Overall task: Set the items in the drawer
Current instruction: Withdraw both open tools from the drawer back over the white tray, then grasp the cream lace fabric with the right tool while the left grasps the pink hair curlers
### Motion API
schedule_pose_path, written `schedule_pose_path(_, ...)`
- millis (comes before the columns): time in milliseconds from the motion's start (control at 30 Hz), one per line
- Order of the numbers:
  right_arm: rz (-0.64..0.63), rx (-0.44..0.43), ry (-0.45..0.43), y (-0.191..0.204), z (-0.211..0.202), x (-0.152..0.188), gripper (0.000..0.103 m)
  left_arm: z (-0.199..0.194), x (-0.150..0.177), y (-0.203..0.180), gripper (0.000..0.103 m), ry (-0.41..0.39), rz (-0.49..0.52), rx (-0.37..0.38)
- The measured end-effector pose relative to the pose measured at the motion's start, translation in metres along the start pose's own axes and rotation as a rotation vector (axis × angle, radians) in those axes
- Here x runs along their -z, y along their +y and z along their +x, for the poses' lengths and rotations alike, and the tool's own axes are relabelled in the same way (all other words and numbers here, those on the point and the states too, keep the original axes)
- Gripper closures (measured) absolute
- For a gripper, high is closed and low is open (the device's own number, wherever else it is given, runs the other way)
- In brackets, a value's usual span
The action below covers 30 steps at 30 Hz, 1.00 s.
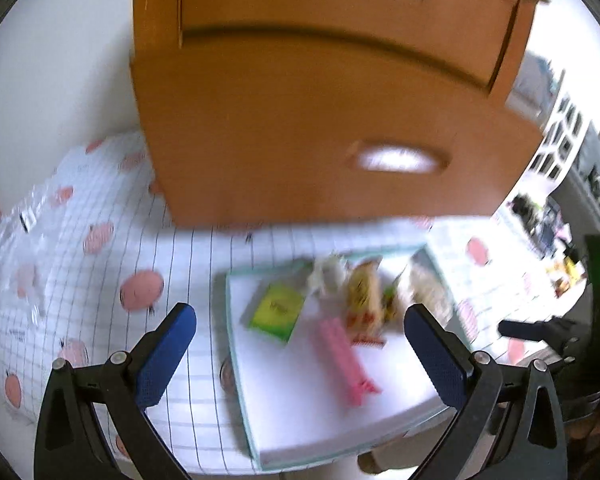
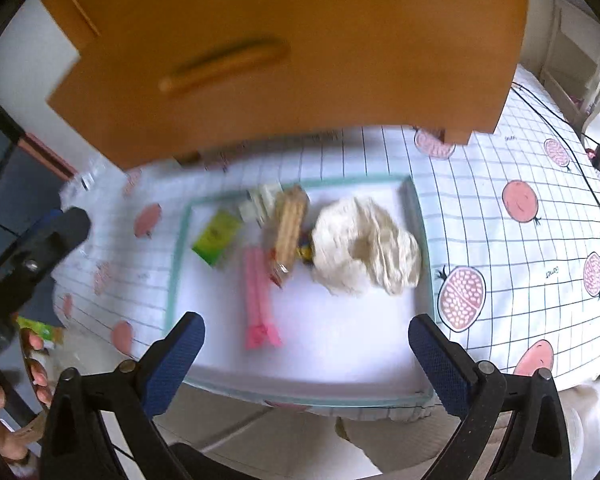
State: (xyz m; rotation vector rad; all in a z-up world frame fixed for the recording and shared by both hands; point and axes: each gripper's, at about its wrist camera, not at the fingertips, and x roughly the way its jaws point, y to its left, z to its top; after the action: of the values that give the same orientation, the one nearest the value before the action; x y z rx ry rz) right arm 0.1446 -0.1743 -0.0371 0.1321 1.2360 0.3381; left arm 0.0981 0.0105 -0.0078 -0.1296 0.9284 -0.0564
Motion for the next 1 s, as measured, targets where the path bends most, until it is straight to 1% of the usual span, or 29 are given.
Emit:
schedule_pose_path(133, -0.017, 0.024, 0.036, -0.003, 0.017, 0.005, 0.0, 0.022, 0.013, 0.008, 0.0, 0.061, -0.027, -0.025)
schedule_pose_path(200, -0.032, 0.033, 0.053, -0.003, 0.025, 0.007, 0.0, 0.029, 0.019, 0.011, 0.0, 0.074, -0.035, -0.035)
schedule_pose_path(333, -0.022, 0.015, 0.081, -0.007, 0.036, 0.008, 0.0, 0.04, 0.025, 0.017, 0.0, 0.097, -0.052, -0.044)
schedule_pose_path(467, 0.002, -0.004, 0.092, -0.01, 0.046, 0.006, 0.0, 0.051, 0.033, 0.02, 0.0, 0.123, -0.071, -0.045)
schedule_pose_path(667, 0.027, -0.005, 0.059, -0.017, 0.055, -0.004, 0.0, 0.071, 0.046, 0.017, 0.0, 0.171, -0.081, -0.029)
schedule_pose_path(833, 0.112, -0.024, 0.032, -0.035, 0.065, -0.008, 0.0, 0.086, 0.054, 0.003, 0.0, 0.208, -0.062, -0.012)
schedule_pose_path(1000, 0.171, -0.022, -0.032, -0.05, 0.069, -0.017, 0.0, 0.098, 0.056, -0.016, 0.0, 0.241, -0.027, 0.001)
